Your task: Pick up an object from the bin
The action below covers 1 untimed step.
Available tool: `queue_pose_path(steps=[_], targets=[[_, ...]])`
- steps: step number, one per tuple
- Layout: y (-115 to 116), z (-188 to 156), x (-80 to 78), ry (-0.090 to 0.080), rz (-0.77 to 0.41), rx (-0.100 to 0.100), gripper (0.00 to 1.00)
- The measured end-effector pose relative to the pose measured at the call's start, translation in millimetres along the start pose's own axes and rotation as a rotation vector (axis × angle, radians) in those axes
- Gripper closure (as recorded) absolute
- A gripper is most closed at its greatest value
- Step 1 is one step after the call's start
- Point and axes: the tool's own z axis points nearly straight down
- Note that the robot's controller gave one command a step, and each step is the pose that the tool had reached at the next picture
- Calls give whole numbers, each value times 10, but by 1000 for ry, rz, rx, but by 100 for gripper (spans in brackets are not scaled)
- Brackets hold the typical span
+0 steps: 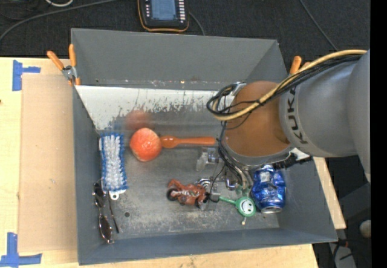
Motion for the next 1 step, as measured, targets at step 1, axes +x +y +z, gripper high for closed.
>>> queue_pose_path(steps=[1], targets=[[156, 452, 111, -5, 220, -2, 0]])
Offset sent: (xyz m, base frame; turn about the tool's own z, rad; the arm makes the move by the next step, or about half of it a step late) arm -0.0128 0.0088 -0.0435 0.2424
